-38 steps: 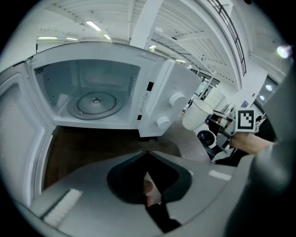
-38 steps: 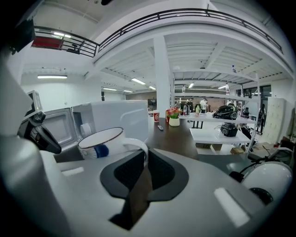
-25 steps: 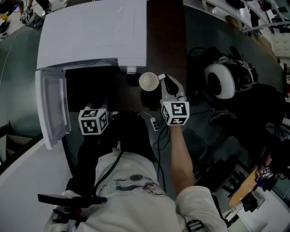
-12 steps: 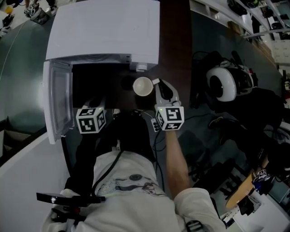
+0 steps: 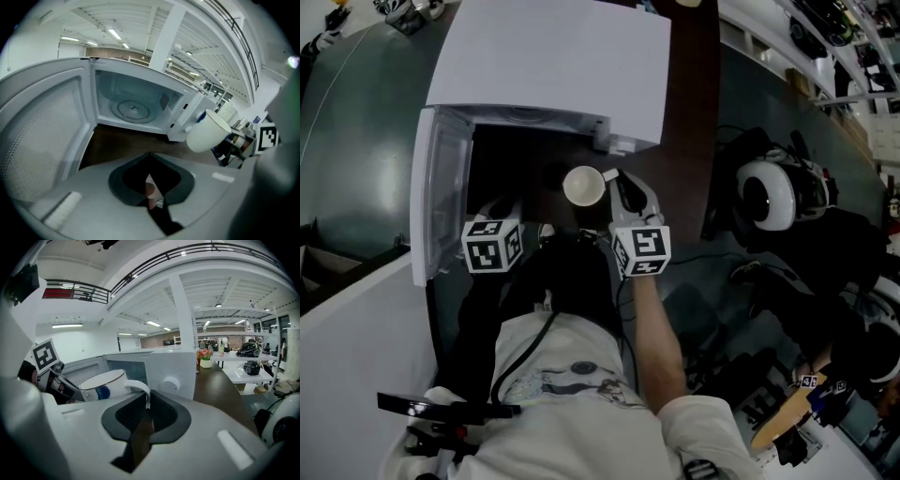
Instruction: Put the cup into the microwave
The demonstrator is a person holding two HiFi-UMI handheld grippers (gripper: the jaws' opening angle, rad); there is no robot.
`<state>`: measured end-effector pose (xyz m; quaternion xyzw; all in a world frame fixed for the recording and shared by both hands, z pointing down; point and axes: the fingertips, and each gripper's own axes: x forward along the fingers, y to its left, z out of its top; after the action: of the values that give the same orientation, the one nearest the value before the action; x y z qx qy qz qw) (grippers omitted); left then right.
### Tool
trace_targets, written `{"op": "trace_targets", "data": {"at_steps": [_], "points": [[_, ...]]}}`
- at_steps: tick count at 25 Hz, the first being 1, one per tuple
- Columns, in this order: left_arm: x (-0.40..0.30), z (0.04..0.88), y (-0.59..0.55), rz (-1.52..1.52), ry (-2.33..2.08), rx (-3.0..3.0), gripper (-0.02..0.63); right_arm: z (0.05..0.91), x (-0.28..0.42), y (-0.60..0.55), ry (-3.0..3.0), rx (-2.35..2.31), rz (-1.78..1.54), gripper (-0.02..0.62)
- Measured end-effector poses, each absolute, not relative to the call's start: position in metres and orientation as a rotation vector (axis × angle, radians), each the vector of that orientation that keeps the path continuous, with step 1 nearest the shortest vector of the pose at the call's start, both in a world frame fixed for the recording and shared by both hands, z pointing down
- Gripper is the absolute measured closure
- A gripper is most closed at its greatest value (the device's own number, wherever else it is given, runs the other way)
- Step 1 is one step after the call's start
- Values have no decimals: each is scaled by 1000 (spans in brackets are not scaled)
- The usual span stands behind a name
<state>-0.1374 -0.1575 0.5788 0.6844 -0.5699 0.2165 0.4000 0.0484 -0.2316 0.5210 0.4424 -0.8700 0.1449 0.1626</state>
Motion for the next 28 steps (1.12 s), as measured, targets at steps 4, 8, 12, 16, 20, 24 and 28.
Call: {"op": "trace_targets", "data": {"at_steps": [4,8,12,16,20,24,28], "points": [[-151,576,-156,526,-1473,1712,606,519,21,-235,-2517,1208,410,565],[-162,576,-157,506,-1500,1691,606,519,-1,-241,-2550,1166,416,565],[-172,579,-157,494,-1516,1670,606,522,-24,-245,-2572,1122,423,565],[-181,577,-159,486,-1534,1654,606,525,-44,-250,-2585,1082,437,565],[-188,577,-163,479,-1547,1646,606,527,-62,-258,-2600,1054,438,565],[-197,578,-166,474,-1559,1634,606,530,-79,-270,-2610,1044,443,565],[-201,580,-167,473,-1562,1628,606,533,-91,-286,-2622,1056,449,565]]}}
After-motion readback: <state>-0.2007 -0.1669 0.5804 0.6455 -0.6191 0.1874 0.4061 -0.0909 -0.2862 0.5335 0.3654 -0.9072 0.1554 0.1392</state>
